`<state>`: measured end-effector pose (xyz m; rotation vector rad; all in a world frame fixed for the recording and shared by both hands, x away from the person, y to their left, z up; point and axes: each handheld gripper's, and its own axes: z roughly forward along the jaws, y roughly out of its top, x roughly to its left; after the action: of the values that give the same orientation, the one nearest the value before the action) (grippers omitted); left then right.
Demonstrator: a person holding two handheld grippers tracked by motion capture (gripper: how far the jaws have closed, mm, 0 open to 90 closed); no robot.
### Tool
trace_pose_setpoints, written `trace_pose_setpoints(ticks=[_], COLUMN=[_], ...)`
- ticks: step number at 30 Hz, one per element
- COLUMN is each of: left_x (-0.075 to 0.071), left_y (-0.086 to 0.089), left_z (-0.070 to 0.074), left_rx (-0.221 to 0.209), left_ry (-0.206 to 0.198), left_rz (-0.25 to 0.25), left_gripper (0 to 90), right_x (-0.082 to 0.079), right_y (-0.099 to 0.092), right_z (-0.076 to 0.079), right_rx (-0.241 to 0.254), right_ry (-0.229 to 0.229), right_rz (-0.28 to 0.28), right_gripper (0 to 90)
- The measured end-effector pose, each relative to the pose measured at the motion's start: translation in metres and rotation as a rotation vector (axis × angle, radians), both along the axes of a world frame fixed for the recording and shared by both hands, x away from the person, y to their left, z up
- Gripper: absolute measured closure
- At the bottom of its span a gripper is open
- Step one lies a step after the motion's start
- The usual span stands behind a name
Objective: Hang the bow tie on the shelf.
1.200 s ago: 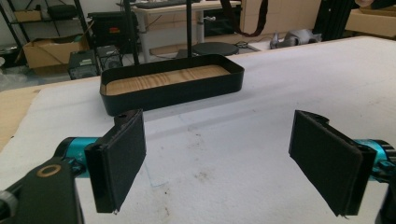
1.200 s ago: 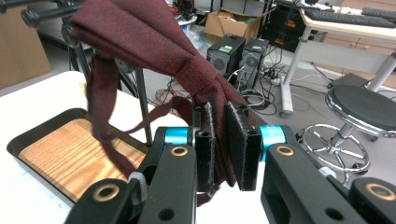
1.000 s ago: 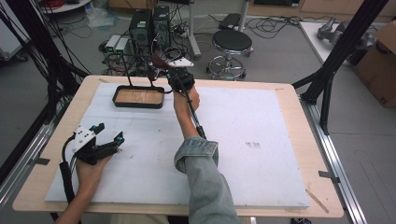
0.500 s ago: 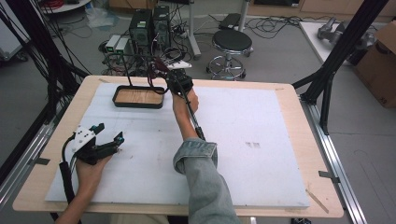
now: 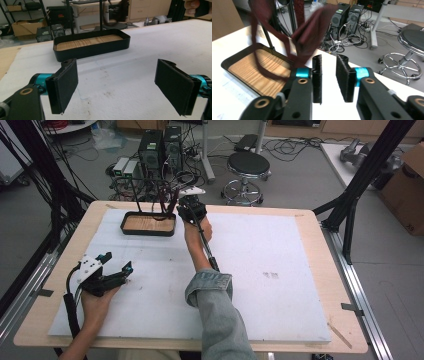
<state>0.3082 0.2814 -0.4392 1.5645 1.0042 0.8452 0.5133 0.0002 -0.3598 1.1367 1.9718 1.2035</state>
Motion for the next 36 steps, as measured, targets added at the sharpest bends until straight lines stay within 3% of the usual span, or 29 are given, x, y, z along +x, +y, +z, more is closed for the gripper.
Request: trace_pose_setpoints(ticks=[16, 25, 27, 36], left_x=[0.0, 0.001, 0.001, 0.001], left_y=[0.0, 0.0, -0.001, -0.001], left_z=[0.0, 0.0, 0.0, 0.0], left_rx=[0.001, 0.0, 0.004, 0.008], left_ry=[-0.002, -0.002, 0.0, 0.005], left_rz=[0.003, 0.007, 0.009, 0.007], left_gripper=[19.1, 19.1, 19.1, 19.0], right_x=[-0.017, -0.029, -0.035, -0.054], right_y=[-0.032, -0.065, -0.081, -0.128], right_z=[0.038, 0.059, 0.066, 0.088], right_rx=[0.086, 0.113, 0.126, 0.16], right_ry=[-0.096, -0.147, -0.162, -0.19], right_rz=[0.03, 0.029, 0.024, -0.014], right_gripper=[59.5, 51.1, 44.9, 34.7])
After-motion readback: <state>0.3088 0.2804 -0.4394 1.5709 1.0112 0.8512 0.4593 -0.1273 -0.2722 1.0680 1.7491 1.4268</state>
